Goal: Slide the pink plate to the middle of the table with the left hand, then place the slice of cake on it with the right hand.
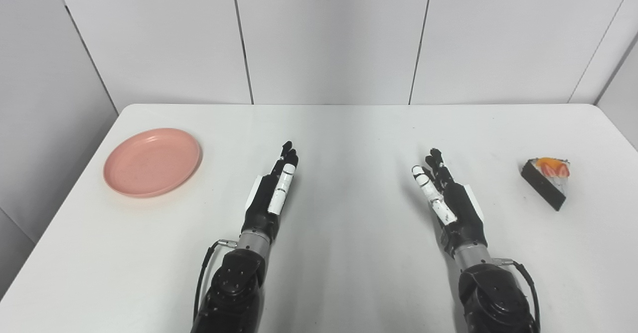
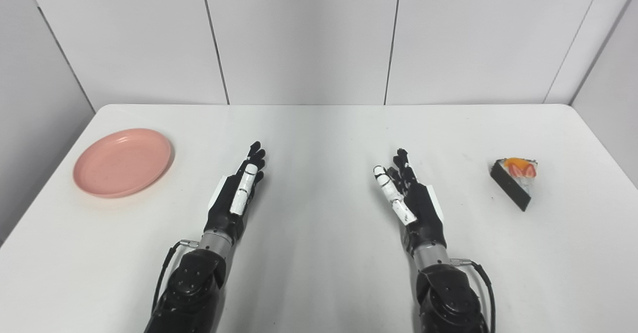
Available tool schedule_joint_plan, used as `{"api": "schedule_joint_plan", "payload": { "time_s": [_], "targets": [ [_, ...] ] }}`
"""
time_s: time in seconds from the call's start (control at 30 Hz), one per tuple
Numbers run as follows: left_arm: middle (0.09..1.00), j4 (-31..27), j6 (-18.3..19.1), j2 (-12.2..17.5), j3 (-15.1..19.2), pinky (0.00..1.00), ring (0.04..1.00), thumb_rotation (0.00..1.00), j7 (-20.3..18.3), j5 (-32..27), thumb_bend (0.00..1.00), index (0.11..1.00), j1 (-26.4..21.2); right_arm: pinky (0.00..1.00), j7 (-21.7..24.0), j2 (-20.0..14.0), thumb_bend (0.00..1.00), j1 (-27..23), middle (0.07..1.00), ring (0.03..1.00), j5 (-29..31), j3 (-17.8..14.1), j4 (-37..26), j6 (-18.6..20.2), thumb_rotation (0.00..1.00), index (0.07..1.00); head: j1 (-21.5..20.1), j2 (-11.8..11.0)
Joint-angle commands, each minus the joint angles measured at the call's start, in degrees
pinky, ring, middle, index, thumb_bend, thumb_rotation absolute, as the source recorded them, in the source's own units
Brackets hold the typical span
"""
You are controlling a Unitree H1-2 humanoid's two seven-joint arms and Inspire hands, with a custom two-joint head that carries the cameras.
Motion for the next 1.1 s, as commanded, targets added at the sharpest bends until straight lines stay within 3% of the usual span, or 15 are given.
{"api": "schedule_joint_plan", "payload": {
  "time_s": [0.0,0.07,0.23,0.47,0.97,1.07],
  "targets": [
    [1.000,-0.89,-0.91,0.08,-0.01,1.00,1.000,1.00,-0.49,-0.11,0.56,1.000,-1.70,0.97,-0.39,0.68,0.47,-2.01,0.977,0.946,0.18,-0.21,-1.15,-1.27,0.68,0.992,0.00,-0.02],
    [1.000,-0.92,-0.74,0.08,0.01,1.00,1.000,1.00,-0.60,-0.25,0.57,1.000,-1.72,0.96,-0.71,0.85,0.52,-1.84,0.955,0.930,0.12,-0.29,-1.29,-1.54,0.88,0.966,0.00,-0.02],
    [1.000,-1.06,-0.57,0.01,0.08,1.00,1.000,1.00,-0.65,-0.42,0.56,1.000,-1.73,0.95,-0.97,1.07,0.56,-1.62,0.947,0.928,0.42,-0.46,-1.88,-0.87,0.99,0.952,0.03,0.06],
    [1.000,-0.62,-0.90,-0.08,0.13,1.00,1.000,1.00,-0.34,-0.13,0.55,1.000,-1.89,0.96,-0.60,0.49,0.62,-1.70,0.941,0.925,0.03,-0.20,-1.29,-1.04,1.00,0.947,0.08,0.02],
    [1.000,-0.34,-0.86,0.03,0.24,1.00,1.000,1.00,-0.42,-0.24,0.55,1.000,-2.00,0.97,-0.07,0.43,0.58,-2.05,0.971,0.956,0.39,-0.06,-0.60,-1.80,1.00,0.972,0.27,-0.33],
    [1.000,-0.32,-1.17,-0.05,0.07,1.00,1.000,1.00,-0.28,0.07,0.55,1.000,-1.83,0.98,0.16,0.36,0.57,-1.91,0.977,0.960,0.58,-0.12,-0.10,-2.58,1.00,0.977,2.43,-1.45]
  ]
}}
